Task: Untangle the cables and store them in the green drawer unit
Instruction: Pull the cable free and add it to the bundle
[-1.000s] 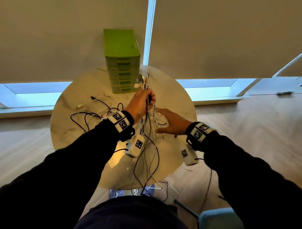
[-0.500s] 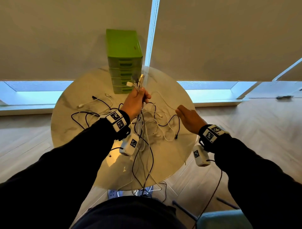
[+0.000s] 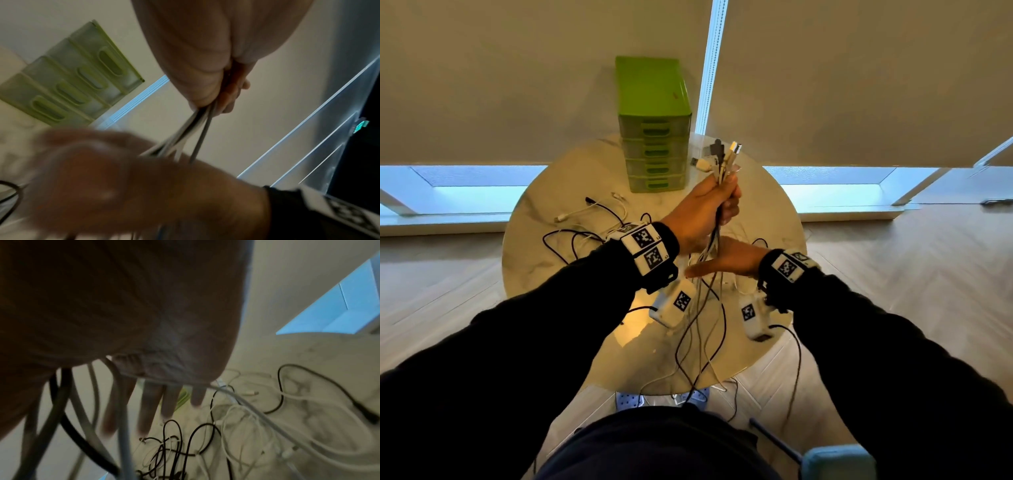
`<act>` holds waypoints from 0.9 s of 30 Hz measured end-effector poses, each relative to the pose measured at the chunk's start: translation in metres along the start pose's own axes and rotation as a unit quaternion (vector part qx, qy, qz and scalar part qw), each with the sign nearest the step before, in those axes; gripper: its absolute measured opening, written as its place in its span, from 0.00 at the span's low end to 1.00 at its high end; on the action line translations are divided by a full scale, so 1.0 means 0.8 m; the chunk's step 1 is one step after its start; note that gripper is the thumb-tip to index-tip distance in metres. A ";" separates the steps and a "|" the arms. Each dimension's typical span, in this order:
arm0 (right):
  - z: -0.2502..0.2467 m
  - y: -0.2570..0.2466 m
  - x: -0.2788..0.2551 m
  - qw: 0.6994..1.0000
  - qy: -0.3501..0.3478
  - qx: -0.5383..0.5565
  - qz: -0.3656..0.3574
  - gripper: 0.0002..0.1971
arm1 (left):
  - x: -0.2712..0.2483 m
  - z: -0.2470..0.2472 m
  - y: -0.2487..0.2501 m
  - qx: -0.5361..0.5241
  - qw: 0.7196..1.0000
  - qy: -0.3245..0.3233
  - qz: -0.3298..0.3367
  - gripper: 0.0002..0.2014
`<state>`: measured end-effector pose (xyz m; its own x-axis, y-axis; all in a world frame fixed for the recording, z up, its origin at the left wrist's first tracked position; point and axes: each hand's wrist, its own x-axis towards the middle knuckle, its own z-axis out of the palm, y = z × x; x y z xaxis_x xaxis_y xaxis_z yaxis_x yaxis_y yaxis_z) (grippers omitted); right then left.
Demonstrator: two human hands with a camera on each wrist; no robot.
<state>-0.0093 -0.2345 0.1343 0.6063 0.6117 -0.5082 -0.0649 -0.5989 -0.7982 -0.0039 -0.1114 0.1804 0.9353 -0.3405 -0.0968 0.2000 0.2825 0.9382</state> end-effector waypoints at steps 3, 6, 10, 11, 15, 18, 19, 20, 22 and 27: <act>0.008 0.015 0.004 0.991 -0.083 0.101 0.020 0.13 | -0.015 -0.012 0.019 0.000 0.999 -0.028 -0.020 0.11; -0.016 0.031 -0.009 0.994 -0.035 0.076 0.070 0.25 | -0.026 -0.041 0.034 0.038 0.998 -0.033 -0.046 0.15; -0.071 0.048 -0.030 0.981 0.109 -0.087 0.137 0.28 | -0.034 -0.064 0.040 0.003 0.998 0.013 -0.067 0.16; -0.081 0.051 -0.034 0.971 0.133 -0.137 0.144 0.28 | -0.035 -0.064 0.041 -0.018 0.998 0.025 -0.062 0.14; -0.101 0.074 -0.049 0.891 0.251 -0.354 0.135 0.23 | -0.027 -0.062 0.042 -0.108 0.991 0.076 -0.008 0.10; -0.075 0.092 -0.056 0.872 0.273 -0.389 0.121 0.10 | -0.015 -0.059 0.043 -0.165 0.976 0.135 0.054 0.09; -0.057 0.097 -0.054 0.877 0.243 -0.396 0.118 0.08 | -0.010 -0.057 0.044 -0.172 0.971 0.154 0.064 0.08; -0.036 0.103 -0.051 0.888 0.197 -0.402 0.110 0.10 | -0.004 -0.057 0.043 -0.172 0.968 0.173 0.064 0.09; 0.007 0.102 -0.044 0.905 0.115 -0.399 0.094 0.16 | 0.007 -0.056 0.039 -0.169 0.962 0.208 0.056 0.11; 0.070 0.099 -0.026 0.930 0.039 -0.360 0.068 0.27 | 0.017 -0.049 0.024 -0.124 0.957 0.259 0.036 0.14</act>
<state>-0.0716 -0.2654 0.0635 0.6880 0.4833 -0.5413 0.3855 -0.8754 -0.2915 0.0241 -0.0757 0.1838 0.9553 0.1607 -0.2480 0.1331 0.5151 0.8467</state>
